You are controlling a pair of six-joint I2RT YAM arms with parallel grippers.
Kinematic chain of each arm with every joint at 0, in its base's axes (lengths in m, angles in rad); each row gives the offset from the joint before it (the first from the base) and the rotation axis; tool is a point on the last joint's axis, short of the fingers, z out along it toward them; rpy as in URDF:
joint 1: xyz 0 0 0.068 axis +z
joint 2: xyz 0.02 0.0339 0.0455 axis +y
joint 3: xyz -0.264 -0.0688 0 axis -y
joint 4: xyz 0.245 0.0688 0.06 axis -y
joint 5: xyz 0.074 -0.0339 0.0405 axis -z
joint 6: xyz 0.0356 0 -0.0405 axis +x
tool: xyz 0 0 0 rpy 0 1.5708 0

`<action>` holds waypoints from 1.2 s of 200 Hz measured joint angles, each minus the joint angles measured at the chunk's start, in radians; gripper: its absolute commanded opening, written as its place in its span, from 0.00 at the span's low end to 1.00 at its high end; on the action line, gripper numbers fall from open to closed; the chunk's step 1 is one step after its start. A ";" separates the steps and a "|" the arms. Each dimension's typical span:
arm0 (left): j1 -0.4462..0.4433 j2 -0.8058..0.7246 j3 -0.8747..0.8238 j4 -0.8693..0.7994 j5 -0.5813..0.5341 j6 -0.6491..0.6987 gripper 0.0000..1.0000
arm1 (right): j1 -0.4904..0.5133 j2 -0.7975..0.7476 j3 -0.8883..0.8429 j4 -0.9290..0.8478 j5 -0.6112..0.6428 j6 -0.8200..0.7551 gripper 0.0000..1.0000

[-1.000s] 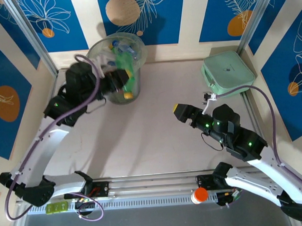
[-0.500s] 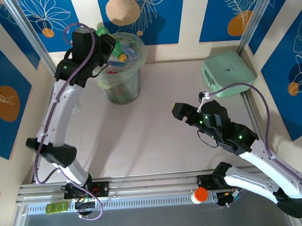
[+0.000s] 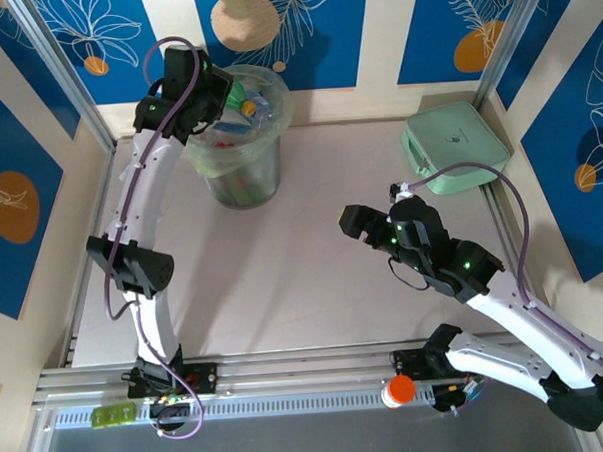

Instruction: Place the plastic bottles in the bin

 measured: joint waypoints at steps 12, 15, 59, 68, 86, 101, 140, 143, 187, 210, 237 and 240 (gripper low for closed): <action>0.012 0.008 0.000 -0.018 0.011 0.001 0.48 | -0.011 0.013 0.000 0.000 -0.005 0.003 0.86; 0.016 0.009 0.000 -0.019 0.013 0.000 0.49 | -0.013 0.017 0.000 0.000 -0.008 0.003 0.86; 0.031 0.011 0.004 -0.032 0.036 0.014 0.68 | -0.031 0.043 0.000 0.001 -0.031 0.011 0.86; 0.031 0.011 0.005 -0.032 0.041 0.014 0.71 | -0.031 0.043 0.000 0.000 -0.034 0.014 0.86; 0.032 0.011 0.010 -0.031 0.043 0.017 0.73 | -0.031 0.043 -0.002 0.001 -0.039 0.019 0.86; 0.035 0.011 0.011 -0.032 0.048 0.015 0.74 | -0.031 0.043 -0.005 0.001 -0.041 0.022 0.86; 0.051 -0.005 0.011 -0.053 0.048 0.026 0.73 | -0.031 0.043 -0.017 0.000 -0.048 0.034 0.86; 0.052 -0.007 0.011 -0.055 0.048 0.027 0.72 | -0.031 0.043 -0.017 0.000 -0.049 0.034 0.86; 0.062 -0.070 0.010 -0.035 -0.004 0.247 0.66 | -0.031 0.041 -0.023 0.005 -0.052 0.037 0.86; 0.063 -0.116 -0.063 0.110 0.035 0.391 0.66 | -0.032 0.042 -0.042 0.020 -0.061 0.037 0.86; 0.063 -0.076 -0.062 0.261 0.149 0.499 0.66 | -0.033 0.054 -0.047 0.026 -0.076 0.036 0.86; 0.063 -0.064 -0.052 0.274 0.161 0.508 0.66 | -0.033 0.056 -0.047 0.026 -0.078 0.035 0.86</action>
